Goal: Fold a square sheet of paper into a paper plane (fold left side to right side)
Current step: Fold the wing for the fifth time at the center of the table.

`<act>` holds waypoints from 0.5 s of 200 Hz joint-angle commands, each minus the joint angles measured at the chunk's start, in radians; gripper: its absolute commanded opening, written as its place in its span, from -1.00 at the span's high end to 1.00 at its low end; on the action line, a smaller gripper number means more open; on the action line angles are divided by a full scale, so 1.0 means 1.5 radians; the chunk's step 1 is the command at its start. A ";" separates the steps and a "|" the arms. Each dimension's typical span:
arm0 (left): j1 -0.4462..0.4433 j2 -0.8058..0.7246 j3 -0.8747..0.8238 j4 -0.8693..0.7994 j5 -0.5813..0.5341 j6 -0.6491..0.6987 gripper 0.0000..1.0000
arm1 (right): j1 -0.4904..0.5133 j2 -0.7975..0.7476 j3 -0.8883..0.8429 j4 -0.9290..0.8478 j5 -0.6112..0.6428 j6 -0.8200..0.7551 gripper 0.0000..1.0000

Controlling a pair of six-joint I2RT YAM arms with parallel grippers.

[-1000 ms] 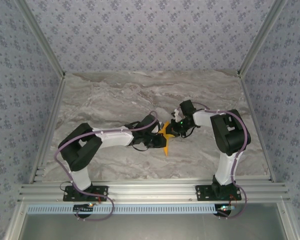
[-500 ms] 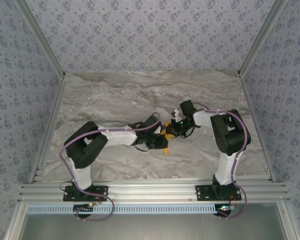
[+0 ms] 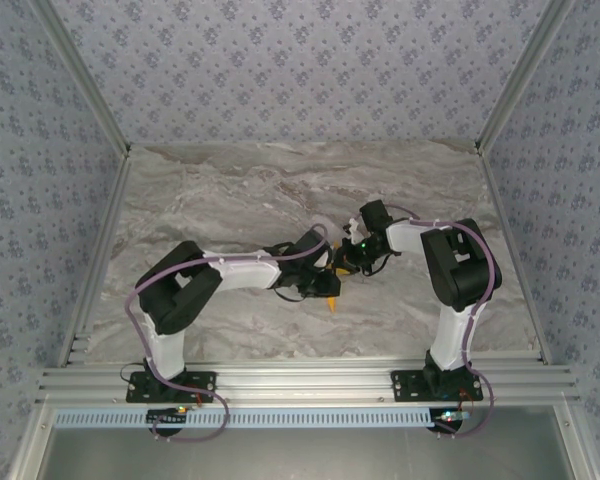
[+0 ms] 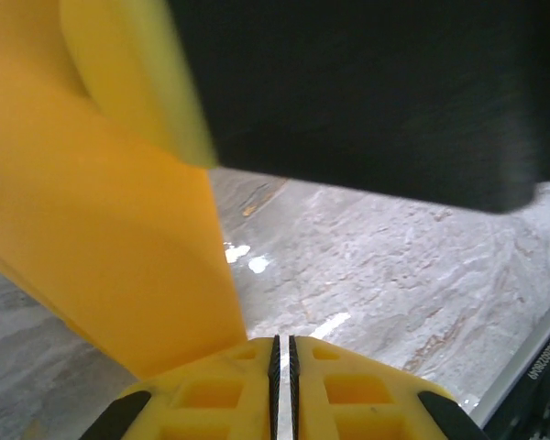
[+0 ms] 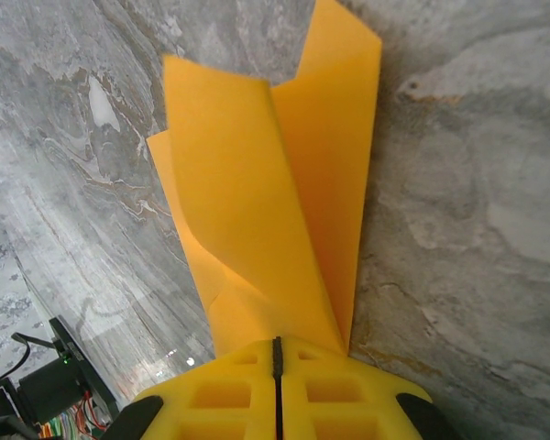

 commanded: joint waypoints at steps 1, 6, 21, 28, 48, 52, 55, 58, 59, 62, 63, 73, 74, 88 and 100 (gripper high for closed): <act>-0.008 0.016 -0.010 -0.019 -0.011 0.003 0.76 | 0.003 0.016 -0.013 -0.020 0.051 0.018 0.82; -0.009 0.017 -0.012 -0.020 -0.011 0.002 0.76 | 0.002 0.015 -0.011 -0.021 0.050 0.019 0.82; -0.013 0.019 -0.020 -0.022 -0.014 -0.001 0.77 | 0.002 0.012 -0.005 -0.024 0.049 0.018 0.82; -0.016 0.019 -0.023 -0.024 -0.015 -0.003 0.76 | 0.001 0.012 -0.002 -0.026 0.049 0.017 0.82; -0.026 0.015 -0.032 -0.029 -0.018 -0.005 0.77 | 0.000 0.014 0.000 -0.029 0.052 0.016 0.82; -0.028 0.014 -0.034 -0.031 -0.018 -0.005 0.77 | 0.000 0.015 0.000 -0.030 0.053 0.016 0.82; -0.029 0.013 -0.034 -0.032 -0.020 -0.005 0.77 | 0.000 0.016 0.001 -0.030 0.053 0.016 0.82; -0.031 0.012 -0.034 -0.035 -0.022 -0.004 0.78 | -0.001 0.016 0.001 -0.031 0.054 0.015 0.82; -0.032 0.011 -0.035 -0.036 -0.022 -0.004 0.78 | -0.001 0.016 0.001 -0.031 0.054 0.015 0.82; -0.033 0.010 -0.036 -0.038 -0.024 -0.005 0.78 | -0.001 0.017 0.001 -0.030 0.054 0.015 0.82; -0.033 0.009 -0.037 -0.039 -0.024 -0.004 0.78 | -0.001 0.017 0.001 -0.031 0.054 0.015 0.82; -0.038 0.004 -0.041 -0.045 -0.028 -0.005 0.78 | -0.002 0.018 0.000 -0.033 0.056 0.014 0.82; -0.039 0.003 -0.042 -0.045 -0.028 -0.005 0.78 | -0.002 0.018 0.000 -0.033 0.056 0.014 0.82; -0.045 -0.007 -0.052 -0.046 -0.030 -0.005 0.79 | -0.003 0.019 -0.001 -0.036 0.059 0.012 0.82; -0.048 -0.016 -0.062 -0.046 -0.031 -0.005 0.80 | -0.003 0.019 -0.001 -0.038 0.062 0.010 0.82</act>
